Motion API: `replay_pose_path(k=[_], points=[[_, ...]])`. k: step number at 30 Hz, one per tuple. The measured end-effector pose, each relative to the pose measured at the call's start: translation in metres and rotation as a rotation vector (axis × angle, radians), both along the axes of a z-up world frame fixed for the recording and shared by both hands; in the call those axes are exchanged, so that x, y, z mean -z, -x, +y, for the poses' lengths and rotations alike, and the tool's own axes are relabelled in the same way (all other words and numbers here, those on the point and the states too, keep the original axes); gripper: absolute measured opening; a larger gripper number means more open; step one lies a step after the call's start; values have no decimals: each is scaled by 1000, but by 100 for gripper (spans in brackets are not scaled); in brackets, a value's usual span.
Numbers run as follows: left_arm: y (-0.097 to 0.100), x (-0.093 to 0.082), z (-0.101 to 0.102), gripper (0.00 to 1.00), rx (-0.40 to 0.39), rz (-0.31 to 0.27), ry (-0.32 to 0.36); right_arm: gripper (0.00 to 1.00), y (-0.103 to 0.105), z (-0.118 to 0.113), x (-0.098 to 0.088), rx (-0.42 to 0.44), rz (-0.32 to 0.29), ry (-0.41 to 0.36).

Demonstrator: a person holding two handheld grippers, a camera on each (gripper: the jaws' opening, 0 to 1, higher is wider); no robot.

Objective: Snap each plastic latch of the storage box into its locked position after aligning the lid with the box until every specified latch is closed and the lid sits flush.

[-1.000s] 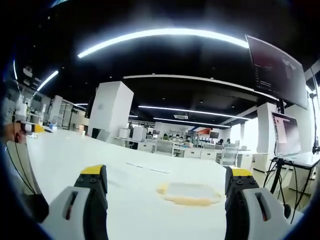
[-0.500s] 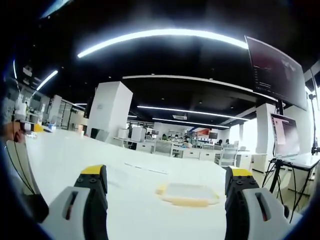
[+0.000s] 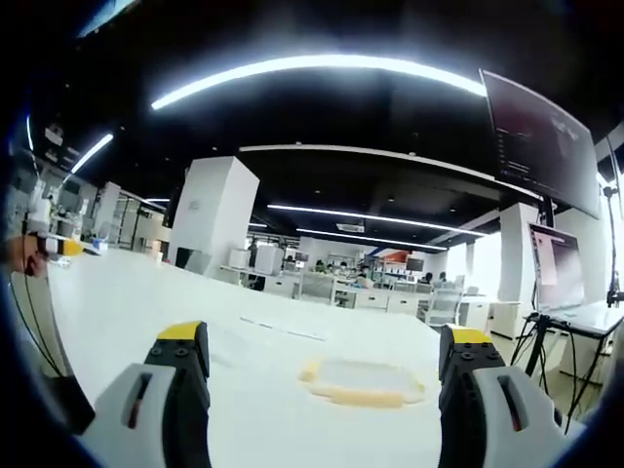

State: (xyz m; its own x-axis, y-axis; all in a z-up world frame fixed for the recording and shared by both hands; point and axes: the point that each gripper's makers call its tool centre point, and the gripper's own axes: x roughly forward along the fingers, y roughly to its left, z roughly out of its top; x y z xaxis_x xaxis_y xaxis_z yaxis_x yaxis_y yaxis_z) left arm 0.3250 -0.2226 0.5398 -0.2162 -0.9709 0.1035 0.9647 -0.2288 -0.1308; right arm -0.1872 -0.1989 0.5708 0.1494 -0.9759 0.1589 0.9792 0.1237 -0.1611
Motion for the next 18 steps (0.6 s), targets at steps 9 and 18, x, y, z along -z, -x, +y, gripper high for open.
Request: replay_pose_path(k=[9, 18], points=[[21, -7, -13, 98, 52, -22, 3, 100, 14, -7, 2, 2, 34, -15], [59, -12, -36, 97, 139, -49, -3, 100, 36, -22, -3, -2, 86, -25]])
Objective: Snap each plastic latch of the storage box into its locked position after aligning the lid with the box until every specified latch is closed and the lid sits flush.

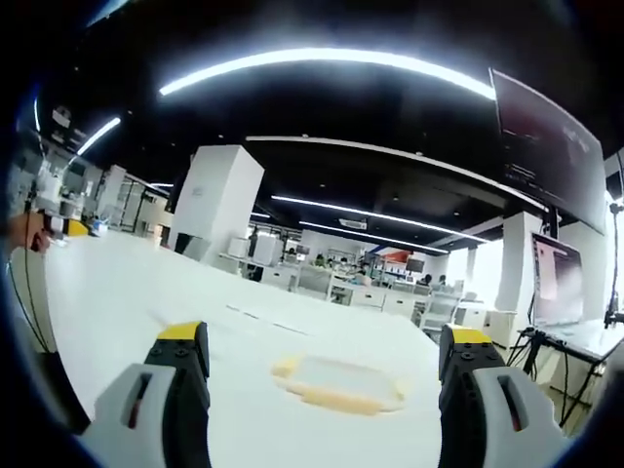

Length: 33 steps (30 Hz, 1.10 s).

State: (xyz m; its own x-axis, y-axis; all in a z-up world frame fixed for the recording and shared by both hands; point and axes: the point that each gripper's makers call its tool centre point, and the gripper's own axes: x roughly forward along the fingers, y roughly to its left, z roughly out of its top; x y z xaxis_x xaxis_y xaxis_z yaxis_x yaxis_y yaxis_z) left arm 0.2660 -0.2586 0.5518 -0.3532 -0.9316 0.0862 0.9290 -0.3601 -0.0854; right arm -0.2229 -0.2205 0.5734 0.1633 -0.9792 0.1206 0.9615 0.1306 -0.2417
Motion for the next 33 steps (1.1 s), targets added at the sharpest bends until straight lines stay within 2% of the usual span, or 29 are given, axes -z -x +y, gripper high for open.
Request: replay_pose_path(k=[9, 17, 23, 33], points=[[53, -8, -28, 96, 110, -36, 2, 100, 25, -16, 2, -32, 21, -29], [107, -5, -52, 96, 209, -68, -17, 100, 50, -32, 12, -69, 46, -84], [134, -7, -69, 95, 251, -87, -18, 100, 65, -46, 18, -89, 60, -117], [178, 0, -89, 94, 335, -141, -39, 100, 74, -69, 33, -160, 245, -202]])
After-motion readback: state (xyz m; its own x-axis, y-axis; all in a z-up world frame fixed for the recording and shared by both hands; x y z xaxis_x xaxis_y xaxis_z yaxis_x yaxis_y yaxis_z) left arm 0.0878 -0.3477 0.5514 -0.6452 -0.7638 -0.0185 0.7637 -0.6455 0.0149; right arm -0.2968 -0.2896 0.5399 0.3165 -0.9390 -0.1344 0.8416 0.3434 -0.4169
